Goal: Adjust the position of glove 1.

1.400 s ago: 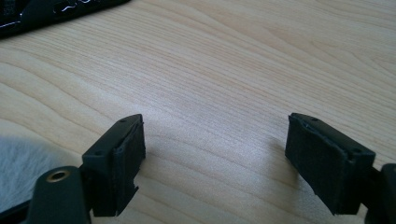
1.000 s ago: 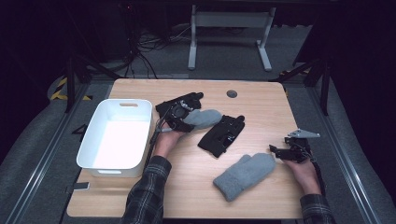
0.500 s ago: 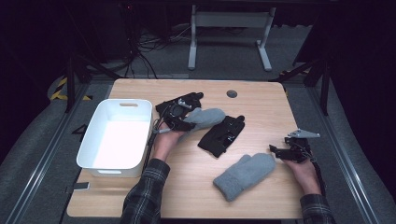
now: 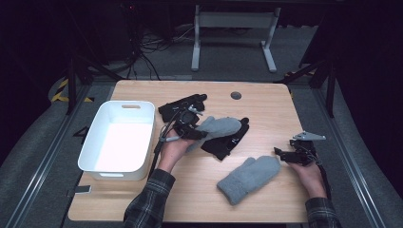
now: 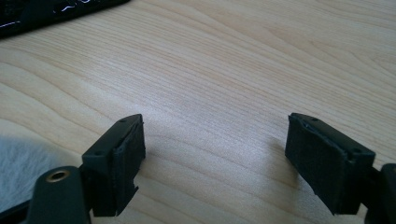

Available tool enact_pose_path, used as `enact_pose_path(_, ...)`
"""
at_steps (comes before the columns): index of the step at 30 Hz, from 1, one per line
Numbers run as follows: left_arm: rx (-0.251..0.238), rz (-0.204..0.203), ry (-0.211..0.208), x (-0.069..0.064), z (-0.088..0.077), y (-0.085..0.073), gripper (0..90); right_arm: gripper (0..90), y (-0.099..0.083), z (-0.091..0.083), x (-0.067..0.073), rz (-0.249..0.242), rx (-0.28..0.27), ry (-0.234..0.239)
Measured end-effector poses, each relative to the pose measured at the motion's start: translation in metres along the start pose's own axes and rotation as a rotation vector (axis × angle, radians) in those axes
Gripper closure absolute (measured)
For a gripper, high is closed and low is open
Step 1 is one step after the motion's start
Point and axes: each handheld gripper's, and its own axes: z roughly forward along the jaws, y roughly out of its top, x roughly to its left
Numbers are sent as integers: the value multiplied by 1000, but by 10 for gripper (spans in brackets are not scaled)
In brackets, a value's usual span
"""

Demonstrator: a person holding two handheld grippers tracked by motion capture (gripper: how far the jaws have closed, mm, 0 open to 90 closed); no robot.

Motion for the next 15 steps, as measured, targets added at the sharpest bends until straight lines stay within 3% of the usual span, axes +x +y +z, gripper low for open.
enact_pose_path(9,-3,44,-39,-40,-5,6,622,204,0,0,0,-1,0,0)
enact_pose_path(15,0,70,-79,-70,1,4,622,204,0,0,0,-1,0,-1)
